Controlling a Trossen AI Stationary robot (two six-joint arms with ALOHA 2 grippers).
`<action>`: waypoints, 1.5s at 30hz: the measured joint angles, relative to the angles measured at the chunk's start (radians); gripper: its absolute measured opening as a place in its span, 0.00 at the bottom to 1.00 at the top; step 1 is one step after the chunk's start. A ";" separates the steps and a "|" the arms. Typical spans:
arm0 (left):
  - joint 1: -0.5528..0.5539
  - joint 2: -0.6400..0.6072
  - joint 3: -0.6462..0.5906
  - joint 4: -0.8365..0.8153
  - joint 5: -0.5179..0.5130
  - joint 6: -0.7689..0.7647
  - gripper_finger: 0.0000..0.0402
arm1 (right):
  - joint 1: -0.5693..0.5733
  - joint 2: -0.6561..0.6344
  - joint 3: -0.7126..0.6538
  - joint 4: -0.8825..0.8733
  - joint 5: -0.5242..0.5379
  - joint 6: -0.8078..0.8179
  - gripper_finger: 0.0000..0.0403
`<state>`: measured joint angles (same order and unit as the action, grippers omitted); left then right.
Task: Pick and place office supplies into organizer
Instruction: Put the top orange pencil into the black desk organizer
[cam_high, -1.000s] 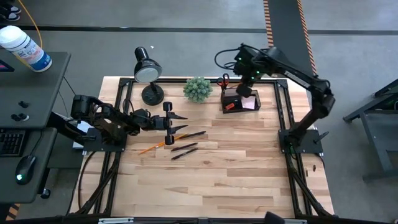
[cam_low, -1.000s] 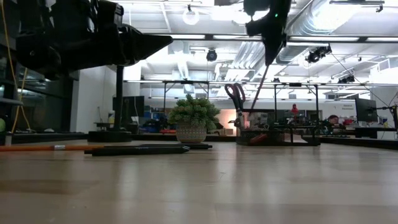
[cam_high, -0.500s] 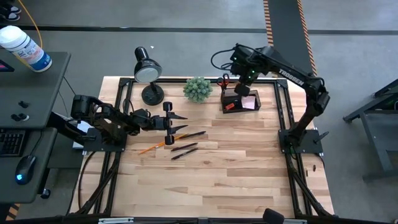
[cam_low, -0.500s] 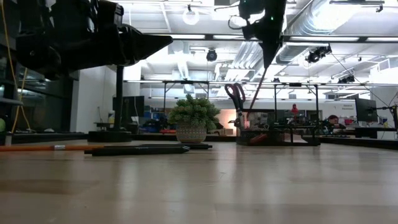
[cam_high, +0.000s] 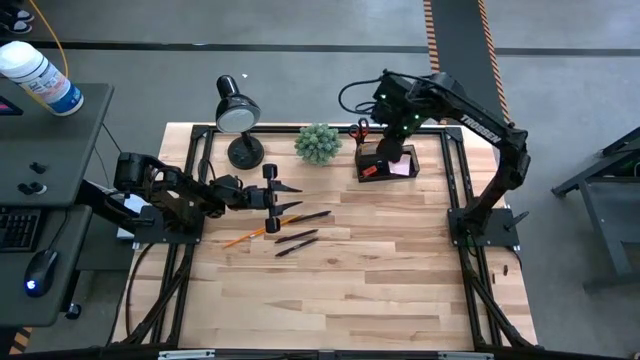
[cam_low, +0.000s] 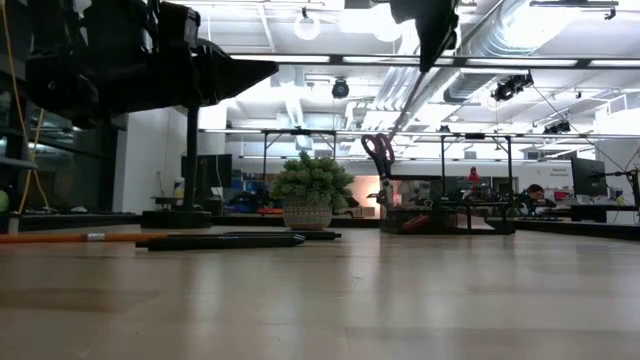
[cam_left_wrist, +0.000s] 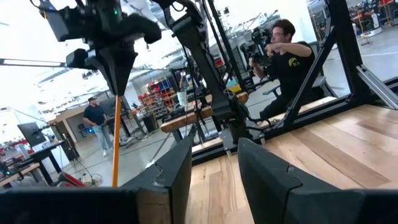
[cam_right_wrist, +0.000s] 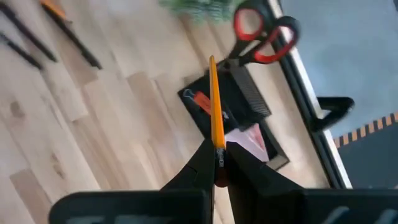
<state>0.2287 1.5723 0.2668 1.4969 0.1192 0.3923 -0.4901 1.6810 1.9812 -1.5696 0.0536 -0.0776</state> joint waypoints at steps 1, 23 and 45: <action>0.000 0.000 0.000 -0.001 0.000 0.000 0.29 | 0.006 0.000 0.000 0.000 0.000 0.001 0.03; 0.000 0.000 0.000 -0.004 0.000 0.000 0.29 | 0.002 0.019 0.000 -0.002 0.068 0.078 0.03; 0.000 0.000 0.000 -0.008 0.000 0.000 0.29 | -0.038 0.094 0.000 -0.002 0.066 0.121 0.03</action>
<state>0.2291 1.5723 0.2672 1.4887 0.1192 0.3920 -0.5286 1.7748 1.9808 -1.5716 0.1196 0.0433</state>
